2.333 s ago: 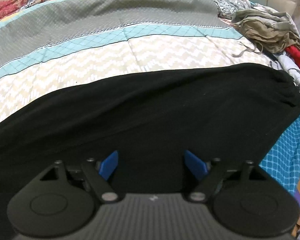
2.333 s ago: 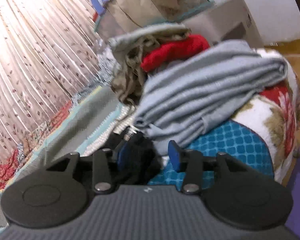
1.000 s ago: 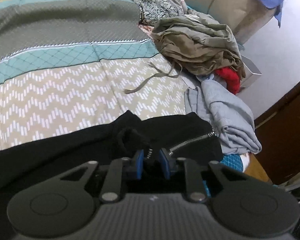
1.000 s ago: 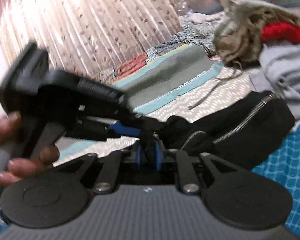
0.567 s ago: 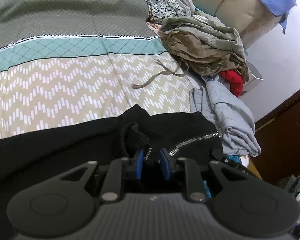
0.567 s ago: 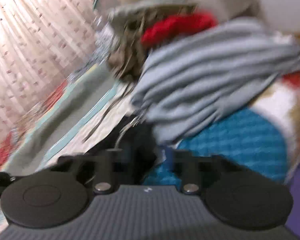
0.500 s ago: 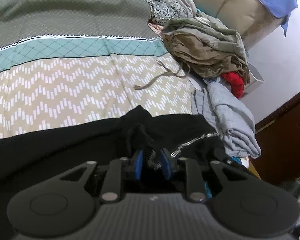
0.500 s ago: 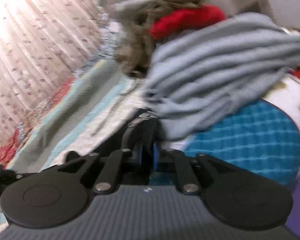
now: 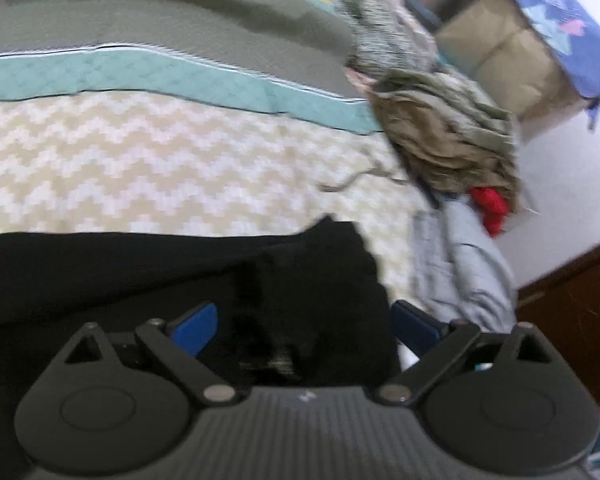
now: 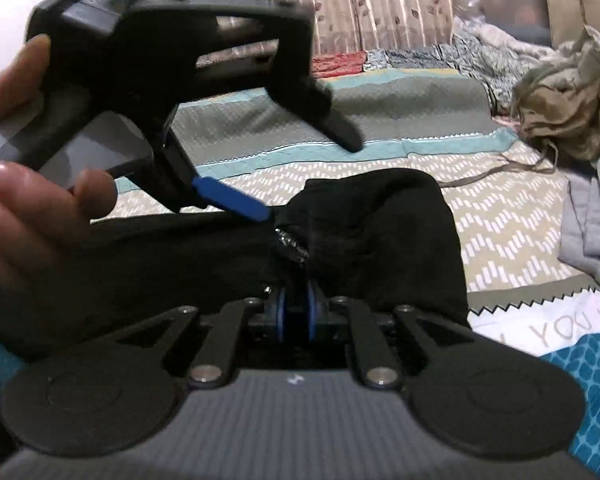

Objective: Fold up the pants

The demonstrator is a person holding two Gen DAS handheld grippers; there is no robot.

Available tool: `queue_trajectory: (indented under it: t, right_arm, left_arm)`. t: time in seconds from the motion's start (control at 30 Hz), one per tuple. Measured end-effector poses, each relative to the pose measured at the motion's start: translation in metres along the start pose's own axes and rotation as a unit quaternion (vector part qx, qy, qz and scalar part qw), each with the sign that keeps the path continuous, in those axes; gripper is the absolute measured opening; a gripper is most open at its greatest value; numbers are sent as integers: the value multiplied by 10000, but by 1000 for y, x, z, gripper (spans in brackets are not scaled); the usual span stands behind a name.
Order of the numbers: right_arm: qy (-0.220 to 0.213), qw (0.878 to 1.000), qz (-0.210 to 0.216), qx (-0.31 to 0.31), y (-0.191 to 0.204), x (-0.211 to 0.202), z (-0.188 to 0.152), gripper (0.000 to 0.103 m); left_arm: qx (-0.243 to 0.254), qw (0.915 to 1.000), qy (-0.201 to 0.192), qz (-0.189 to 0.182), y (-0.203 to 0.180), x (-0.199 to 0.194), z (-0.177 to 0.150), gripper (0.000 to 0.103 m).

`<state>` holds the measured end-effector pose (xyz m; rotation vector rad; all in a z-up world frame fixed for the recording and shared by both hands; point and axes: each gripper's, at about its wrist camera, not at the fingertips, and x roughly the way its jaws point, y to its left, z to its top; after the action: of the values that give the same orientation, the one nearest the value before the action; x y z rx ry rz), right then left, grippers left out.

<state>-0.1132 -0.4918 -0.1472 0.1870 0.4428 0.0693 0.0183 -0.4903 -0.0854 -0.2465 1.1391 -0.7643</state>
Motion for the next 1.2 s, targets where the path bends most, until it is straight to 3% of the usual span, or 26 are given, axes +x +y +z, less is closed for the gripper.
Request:
queue_trajectory:
  t: [0.07, 0.1, 0.13, 0.17, 0.2, 0.23, 0.3, 0.43, 0.5, 0.57, 0.63, 0.7, 0.73, 0.8, 0.87, 0.9, 0.93, 1.03, 1.2]
  right_arm:
    - [-37, 9999, -4, 154, -10, -11, -5, 21]
    - [-23, 9998, 0, 184, -13, -14, -4, 24]
    - [-28, 9998, -15, 200, -16, -17, -3, 30]
    - [-79, 9998, -27, 202, -17, -21, -2, 38]
    - [-179, 9996, -73, 207, -18, -29, -2, 44]
    - [-280, 9993, -134, 211, -22, -34, -5, 52]
    - [-374, 9987, -252, 226, -27, -42, -10, 55]
    - [-176, 9989, -420, 109, -28, -36, -18, 55]
    - [-169, 9990, -412, -86, -19, -36, -18, 59]
    - [-138, 9985, -414, -342, -7, -35, -21, 69]
    - [-11, 9977, -382, -555, 4, -30, -24, 71]
    - [129, 9963, -363, -771, 12, -22, -27, 75]
    - [186, 9943, -486, -930, 15, -17, -28, 77]
    - [324, 9895, -830, -1137, 19, -8, -31, 72]
    - [337, 9888, -977, -1075, 15, -8, -29, 48]
    - [323, 9915, -863, -919, 12, -12, -26, 41]
    - [260, 9943, -739, -723, 8, -18, -22, 27]
    - [59, 9951, -773, -616, 11, -31, -13, 23]
    - [-151, 9983, -466, -308, 27, -47, -1, 22]
  left_arm:
    - [-99, 9998, 85, 158, 6, 8, -1, 98]
    - [-118, 9997, 121, 178, 8, 13, -3, 92]
    - [-95, 9996, 139, 205, 9, 18, -4, 85]
    - [-31, 9996, 167, 205, 8, 22, -6, 62]
    - [33, 9996, 205, 171, 7, 26, -6, 46]
    - [39, 9997, 216, 112, 7, 28, -7, 42]
    - [-30, 9998, 177, 32, 9, 27, -6, 39]
    - [-297, 9993, 236, -65, 10, 28, -3, 44]
    - [-437, 9987, 262, -75, 10, 28, -1, 74]
    - [-428, 9986, 304, -51, 6, 31, 3, 81]
    - [-321, 9988, 359, -79, -1, 35, 6, 70]
    - [-8, 9993, 363, 86, -12, 41, 7, 35]
    - [170, 9989, 410, 163, -17, 45, 8, 30]
    - [246, 9987, 409, 179, -19, 44, 7, 22]
    - [234, 9991, 348, 78, -20, 36, 6, 21]
    - [241, 9992, 318, 64, -19, 33, 7, 21]
    - [217, 9993, 284, 66, -19, 29, 7, 20]
    - [-15, 9997, 225, -92, -12, 15, 10, 20]
    - [-217, 9993, 5, -310, 3, -22, 5, 20]
